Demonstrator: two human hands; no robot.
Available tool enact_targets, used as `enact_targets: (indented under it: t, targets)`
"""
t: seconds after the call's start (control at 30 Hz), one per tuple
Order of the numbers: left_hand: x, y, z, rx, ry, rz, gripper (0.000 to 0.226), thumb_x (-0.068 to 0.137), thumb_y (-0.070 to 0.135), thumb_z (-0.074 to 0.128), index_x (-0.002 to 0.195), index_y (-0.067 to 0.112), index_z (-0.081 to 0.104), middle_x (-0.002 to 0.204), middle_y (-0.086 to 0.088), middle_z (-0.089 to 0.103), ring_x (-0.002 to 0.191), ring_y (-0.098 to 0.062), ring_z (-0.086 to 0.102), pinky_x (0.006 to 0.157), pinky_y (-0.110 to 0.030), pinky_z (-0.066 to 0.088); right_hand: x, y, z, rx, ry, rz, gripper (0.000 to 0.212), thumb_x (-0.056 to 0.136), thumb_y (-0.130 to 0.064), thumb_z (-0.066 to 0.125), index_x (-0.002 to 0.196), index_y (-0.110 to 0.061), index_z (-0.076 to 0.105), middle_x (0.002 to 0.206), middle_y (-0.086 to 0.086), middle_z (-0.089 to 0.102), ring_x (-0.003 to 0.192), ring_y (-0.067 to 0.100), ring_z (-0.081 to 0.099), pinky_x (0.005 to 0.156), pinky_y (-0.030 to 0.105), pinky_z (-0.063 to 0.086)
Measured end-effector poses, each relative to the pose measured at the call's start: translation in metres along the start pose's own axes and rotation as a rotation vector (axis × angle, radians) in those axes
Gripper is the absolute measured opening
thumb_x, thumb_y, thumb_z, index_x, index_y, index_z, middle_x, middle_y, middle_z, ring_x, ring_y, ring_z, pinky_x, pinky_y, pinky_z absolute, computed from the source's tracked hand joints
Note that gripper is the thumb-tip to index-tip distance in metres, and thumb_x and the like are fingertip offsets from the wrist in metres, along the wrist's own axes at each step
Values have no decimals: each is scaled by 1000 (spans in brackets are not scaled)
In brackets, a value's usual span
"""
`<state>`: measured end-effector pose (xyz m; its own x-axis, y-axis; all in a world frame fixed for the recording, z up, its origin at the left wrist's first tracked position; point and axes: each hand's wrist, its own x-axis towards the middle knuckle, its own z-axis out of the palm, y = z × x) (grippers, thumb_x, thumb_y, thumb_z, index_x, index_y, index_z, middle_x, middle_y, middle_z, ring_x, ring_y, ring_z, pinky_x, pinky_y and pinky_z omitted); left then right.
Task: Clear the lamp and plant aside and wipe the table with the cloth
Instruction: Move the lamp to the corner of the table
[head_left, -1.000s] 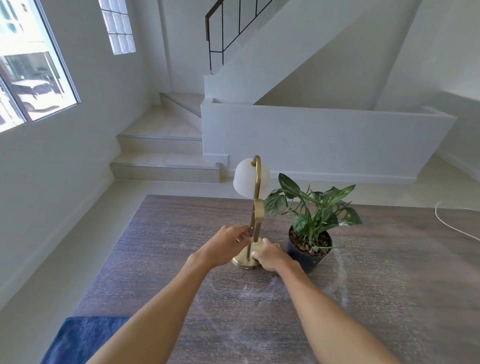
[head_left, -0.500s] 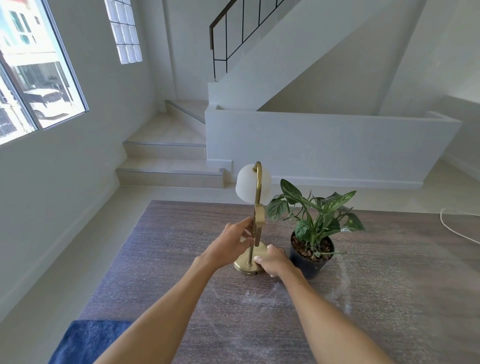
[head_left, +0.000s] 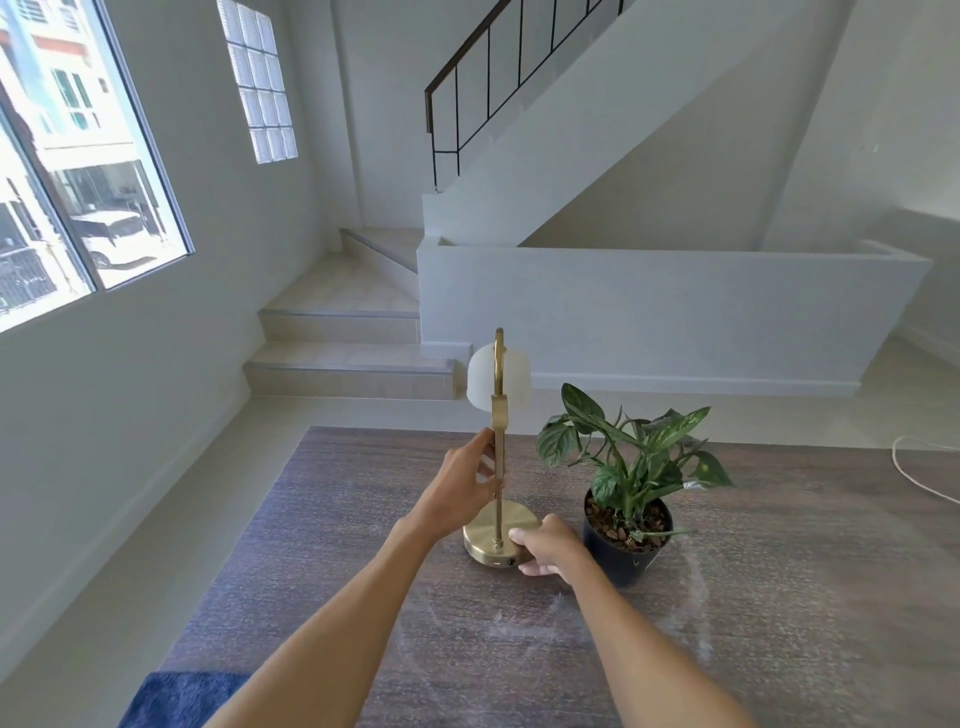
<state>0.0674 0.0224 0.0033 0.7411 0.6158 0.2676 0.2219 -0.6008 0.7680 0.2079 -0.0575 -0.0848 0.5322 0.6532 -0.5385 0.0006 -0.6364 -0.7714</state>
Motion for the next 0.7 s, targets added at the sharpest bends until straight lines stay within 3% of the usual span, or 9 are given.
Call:
enact_targets:
  t: [0.17, 0.53, 0.7]
  targets:
    - [9, 4, -2, 7, -17, -17, 39, 86, 2, 68, 118, 20, 54, 99, 7, 62, 78, -11, 66, 69, -37, 61, 2, -4, -3, 94, -65, 28, 33, 91, -10, 72, 110, -5, 47, 127, 17, 54, 105, 29, 66, 69, 33, 62]
    - [16, -1, -33, 85, -27, -16, 41, 88, 1, 66, 115, 27, 50, 101, 6, 60, 86, -15, 67, 70, -39, 62, 6, -32, 11, 155, -184, 12, 35, 90, -4, 71, 116, 1, 48, 108, 19, 61, 87, 29, 70, 70, 35, 63]
    - [23, -11, -64, 106, -53, -17, 47, 89, 1, 65, 124, 26, 47, 104, 6, 57, 87, -15, 68, 70, -37, 63, 9, -49, 34, 221, -191, 18, 45, 90, 0, 70, 128, 5, 46, 118, 25, 59, 89, 32, 69, 61, 34, 62]
